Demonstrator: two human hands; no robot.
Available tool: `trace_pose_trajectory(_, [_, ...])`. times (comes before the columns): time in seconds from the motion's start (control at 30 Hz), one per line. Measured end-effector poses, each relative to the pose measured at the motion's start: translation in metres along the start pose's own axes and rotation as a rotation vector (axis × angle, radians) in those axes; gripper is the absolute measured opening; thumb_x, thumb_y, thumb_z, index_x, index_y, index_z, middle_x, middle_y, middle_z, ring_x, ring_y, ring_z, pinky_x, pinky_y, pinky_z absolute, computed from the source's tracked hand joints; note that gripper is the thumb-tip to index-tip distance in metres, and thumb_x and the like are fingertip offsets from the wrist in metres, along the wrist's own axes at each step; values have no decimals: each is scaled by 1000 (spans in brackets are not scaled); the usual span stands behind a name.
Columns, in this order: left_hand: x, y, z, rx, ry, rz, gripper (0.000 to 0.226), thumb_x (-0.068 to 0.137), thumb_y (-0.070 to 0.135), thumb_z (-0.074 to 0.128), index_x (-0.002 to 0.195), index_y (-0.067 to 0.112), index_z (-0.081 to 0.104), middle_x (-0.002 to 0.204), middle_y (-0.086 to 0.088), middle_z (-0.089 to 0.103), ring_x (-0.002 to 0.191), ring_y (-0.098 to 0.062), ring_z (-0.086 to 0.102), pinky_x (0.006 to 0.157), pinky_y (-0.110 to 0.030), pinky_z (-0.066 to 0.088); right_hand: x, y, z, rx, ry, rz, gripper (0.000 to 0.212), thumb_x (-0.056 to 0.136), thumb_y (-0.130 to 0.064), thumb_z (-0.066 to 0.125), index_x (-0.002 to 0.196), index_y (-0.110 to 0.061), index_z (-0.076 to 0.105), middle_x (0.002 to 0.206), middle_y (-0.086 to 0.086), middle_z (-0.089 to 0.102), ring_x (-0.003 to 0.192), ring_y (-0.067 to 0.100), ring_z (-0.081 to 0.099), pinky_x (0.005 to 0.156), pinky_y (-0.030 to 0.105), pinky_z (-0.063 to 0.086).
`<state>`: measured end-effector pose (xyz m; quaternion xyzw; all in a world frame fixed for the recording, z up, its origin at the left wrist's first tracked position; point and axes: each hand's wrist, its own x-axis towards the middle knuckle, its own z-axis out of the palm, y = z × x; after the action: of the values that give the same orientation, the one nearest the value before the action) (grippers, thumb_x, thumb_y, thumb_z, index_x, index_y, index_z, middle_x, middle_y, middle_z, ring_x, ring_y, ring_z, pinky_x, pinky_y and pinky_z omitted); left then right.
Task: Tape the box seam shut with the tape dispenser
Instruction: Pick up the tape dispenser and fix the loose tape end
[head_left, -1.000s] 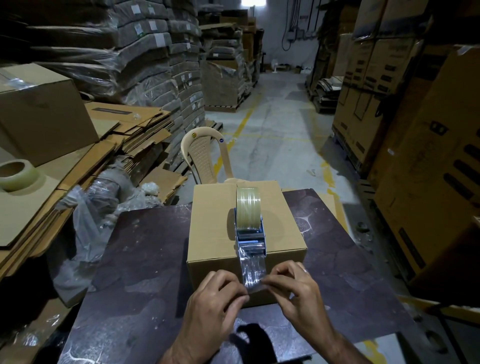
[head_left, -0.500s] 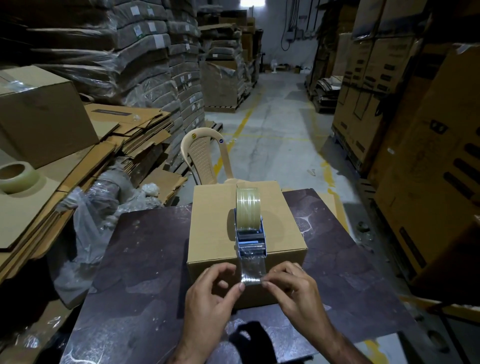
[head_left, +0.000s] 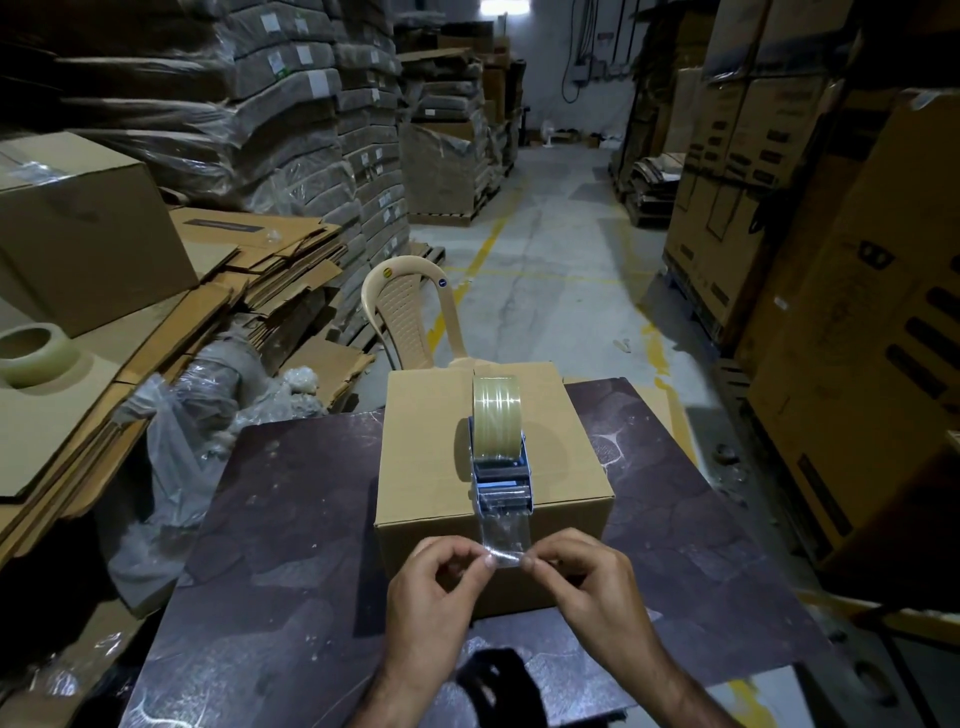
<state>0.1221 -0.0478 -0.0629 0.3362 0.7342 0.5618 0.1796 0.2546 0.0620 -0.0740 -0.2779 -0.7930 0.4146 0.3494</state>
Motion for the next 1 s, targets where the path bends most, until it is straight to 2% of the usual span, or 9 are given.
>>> trace_pose_trajectory(0.07, [0,0,2,-40,-9,-54,11,79,17,75,74,26,72,77,6,71,69,-2,62,62,-16,48,0,-1,1,26,9,41,13,80,-17,75,71,-27,74,75,-10,68,74,10,65,63,27,51])
trace_pose_trajectory(0.17, [0,0,6,-78,-16,-122,8,82,20,74,75,25,72,71,9,72,62,-2,63,58,-20,46,1,-2,1,35,23,79,13,78,-18,77,70,-28,75,74,-10,70,72,8,65,63,21,50])
trace_pose_trajectory(0.3, [0,3,10,-76,-5,-145,9,84,20,72,75,24,70,69,6,72,66,-5,68,56,-18,47,1,-7,0,81,0,146,5,77,-19,78,74,-23,77,76,-9,73,75,4,67,66,17,51])
trace_pose_trajectory(0.5, [-5,10,8,44,121,71,18,81,13,73,71,27,67,78,5,64,77,-3,60,64,-10,45,-6,-12,1,128,80,105,16,77,-11,77,85,-24,78,84,-16,72,81,3,67,69,14,49])
trace_pose_trajectory(0.57, [-8,11,8,38,142,135,19,81,11,73,72,27,66,80,7,61,80,-3,59,60,-11,45,-9,-14,3,171,117,82,23,76,-7,77,90,-25,77,83,-13,72,79,4,67,69,15,50])
trace_pose_trajectory(0.67, [-12,10,8,-8,125,178,15,83,12,70,76,25,67,89,13,58,84,-6,59,53,-24,52,-14,-14,3,259,192,80,35,74,-2,77,95,-30,76,80,-7,71,74,11,66,66,20,52])
trace_pose_trajectory(0.73, [-14,7,8,-20,109,195,18,83,11,71,76,27,67,90,13,58,84,-8,59,50,-32,53,-16,-11,2,190,206,27,39,73,-2,79,99,-31,75,78,-6,67,72,12,64,64,24,52])
trace_pose_trajectory(0.87, [-19,3,8,-12,105,209,25,82,8,72,78,32,66,89,12,59,82,-9,59,47,-30,48,-15,-4,0,7,170,-80,35,73,-7,80,101,-27,74,84,-12,61,74,11,60,58,19,47])
trace_pose_trajectory(1.0, [-20,3,7,-21,109,206,19,82,12,73,76,29,68,89,11,59,82,-11,59,47,-33,48,-9,-3,-1,-16,143,-120,22,75,-10,79,88,-28,75,85,-12,61,75,11,60,57,20,47])
